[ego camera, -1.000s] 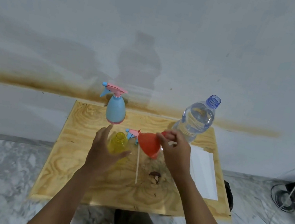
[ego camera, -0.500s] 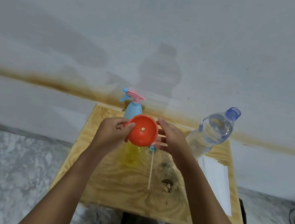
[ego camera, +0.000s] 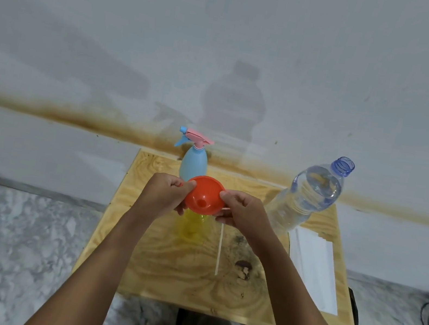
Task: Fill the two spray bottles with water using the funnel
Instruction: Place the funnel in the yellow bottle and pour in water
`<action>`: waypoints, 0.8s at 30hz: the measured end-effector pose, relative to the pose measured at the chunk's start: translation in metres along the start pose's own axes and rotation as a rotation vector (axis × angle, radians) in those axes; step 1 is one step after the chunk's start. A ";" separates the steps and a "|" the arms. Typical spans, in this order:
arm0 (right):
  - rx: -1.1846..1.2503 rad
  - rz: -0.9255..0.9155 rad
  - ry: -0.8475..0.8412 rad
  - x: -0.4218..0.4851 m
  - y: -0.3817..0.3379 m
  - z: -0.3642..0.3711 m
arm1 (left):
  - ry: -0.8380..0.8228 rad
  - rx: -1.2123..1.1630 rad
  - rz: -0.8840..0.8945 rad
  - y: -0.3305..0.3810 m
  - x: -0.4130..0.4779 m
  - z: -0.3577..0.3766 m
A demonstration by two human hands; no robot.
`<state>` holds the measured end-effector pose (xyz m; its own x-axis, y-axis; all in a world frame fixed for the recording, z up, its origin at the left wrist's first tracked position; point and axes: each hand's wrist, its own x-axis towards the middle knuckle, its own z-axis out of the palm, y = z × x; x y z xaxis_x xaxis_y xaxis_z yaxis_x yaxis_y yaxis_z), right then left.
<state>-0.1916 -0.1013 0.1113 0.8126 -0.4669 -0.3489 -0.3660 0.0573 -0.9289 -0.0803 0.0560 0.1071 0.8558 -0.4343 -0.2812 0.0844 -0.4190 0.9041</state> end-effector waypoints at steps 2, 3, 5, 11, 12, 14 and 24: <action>-0.015 0.011 0.012 0.001 0.007 0.002 | 0.003 0.001 -0.006 -0.005 0.000 0.003; -0.018 0.017 0.013 0.002 0.009 0.003 | 0.000 -0.009 -0.007 -0.007 0.000 0.004; -0.025 0.026 0.022 0.003 0.013 0.005 | -0.006 -0.028 -0.009 -0.012 -0.001 0.006; -0.100 -0.035 0.077 0.003 0.018 0.006 | 0.096 -0.187 0.035 -0.034 -0.005 0.012; -0.109 -0.044 0.082 0.003 0.019 0.005 | 0.114 -0.209 0.030 -0.041 -0.007 0.014; -0.126 -0.062 0.091 0.002 0.019 0.006 | 0.105 -0.162 0.050 -0.059 -0.011 0.019; -0.310 -0.244 0.357 -0.009 0.043 -0.016 | 0.046 0.146 0.134 -0.090 -0.009 0.060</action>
<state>-0.2221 -0.1088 0.0765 0.7056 -0.7085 -0.0126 -0.3462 -0.3291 -0.8785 -0.1263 0.0496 0.0091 0.8770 -0.4585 -0.1439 -0.1033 -0.4724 0.8753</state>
